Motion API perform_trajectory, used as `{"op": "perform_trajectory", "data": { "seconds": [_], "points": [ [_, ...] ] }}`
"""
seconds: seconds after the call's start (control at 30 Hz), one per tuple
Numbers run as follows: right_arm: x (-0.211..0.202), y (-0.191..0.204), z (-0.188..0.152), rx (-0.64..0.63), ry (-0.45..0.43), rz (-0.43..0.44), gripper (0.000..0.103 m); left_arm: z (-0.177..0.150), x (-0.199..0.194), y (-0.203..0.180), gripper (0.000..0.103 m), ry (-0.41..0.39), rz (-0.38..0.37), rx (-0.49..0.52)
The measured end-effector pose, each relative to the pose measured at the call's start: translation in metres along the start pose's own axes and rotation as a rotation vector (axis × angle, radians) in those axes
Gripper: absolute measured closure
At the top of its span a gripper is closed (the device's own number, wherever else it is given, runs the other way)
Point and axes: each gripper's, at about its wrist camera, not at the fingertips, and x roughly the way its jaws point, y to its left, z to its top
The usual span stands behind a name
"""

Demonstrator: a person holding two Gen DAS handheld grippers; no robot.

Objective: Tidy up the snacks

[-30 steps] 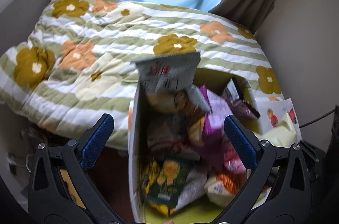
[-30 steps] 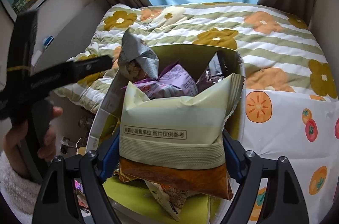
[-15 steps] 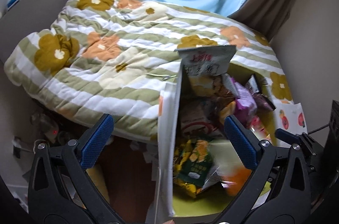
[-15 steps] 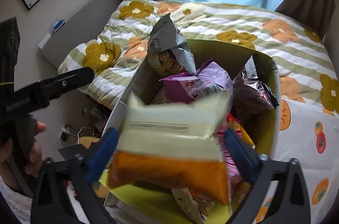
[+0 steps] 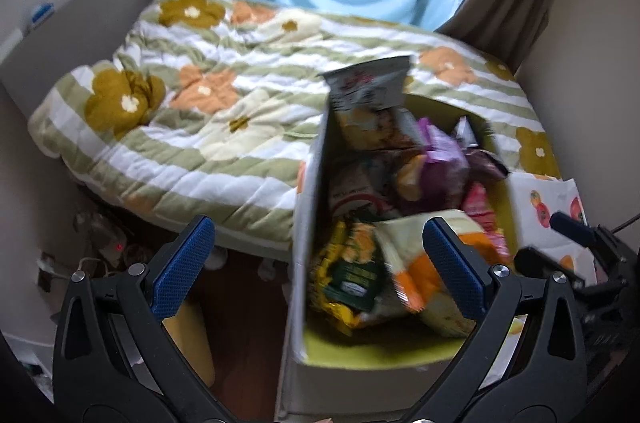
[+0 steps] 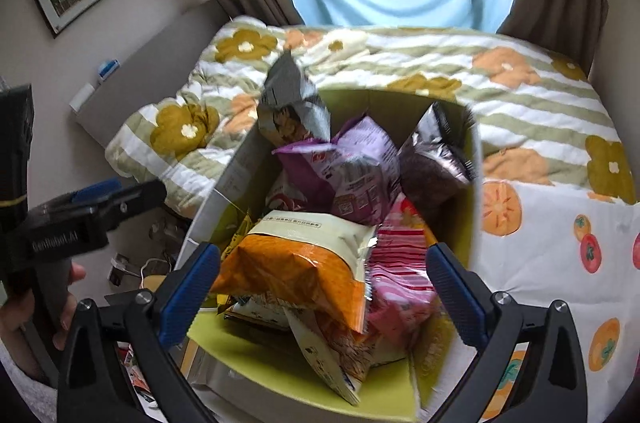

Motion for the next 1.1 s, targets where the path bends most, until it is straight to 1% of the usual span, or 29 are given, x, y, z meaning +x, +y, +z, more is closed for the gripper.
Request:
{"op": "perform_trajectory", "data": {
  "seconds": [0.07, 0.1, 0.17, 0.33, 0.43, 0.57, 0.73, 0.87, 0.97, 1.1],
  "points": [
    [-0.023, -0.005, -0.003, -0.007, -0.039, -0.005, 0.001, -0.011, -0.024, -0.022, 0.0, -0.041, -0.003, 0.016],
    [-0.039, -0.009, -0.005, -0.011, -0.064, -0.015, 0.001, -0.014, -0.032, -0.03, 0.0, -0.054, -0.006, 0.022],
    [-0.069, -0.016, -0.011, -0.021, -0.112, -0.041, 0.001, -0.027, -0.061, -0.058, 0.0, -0.106, -0.015, 0.046],
    [-0.159, -0.039, -0.035, -0.038, -0.225, -0.158, 0.001, -0.06, -0.123, -0.113, 0.0, -0.218, -0.022, 0.098],
    [-0.197, -0.052, -0.053, -0.017, -0.253, -0.213, 0.001, -0.079, -0.154, -0.138, 0.0, -0.276, 0.0, 0.108],
    [-0.22, -0.067, -0.076, 0.022, -0.231, -0.27, 0.001, -0.1, -0.177, -0.157, 0.0, -0.295, 0.011, 0.127],
    [-0.241, -0.069, -0.105, 0.028, -0.292, -0.331, 0.001, -0.129, -0.191, -0.169, 0.0, -0.307, 0.021, 0.159],
    [-0.246, -0.066, -0.118, 0.031, -0.311, -0.361, 0.001, -0.139, -0.193, -0.167, 0.0, -0.304, 0.014, 0.162],
    [-0.25, -0.062, -0.126, 0.041, -0.323, -0.366, 0.001, -0.143, -0.197, -0.162, 0.0, -0.307, -0.006, 0.148],
    [-0.251, -0.06, -0.129, 0.04, -0.327, -0.374, 0.001, -0.145, -0.201, -0.159, 0.0, -0.321, -0.014, 0.136]
  ]
}}
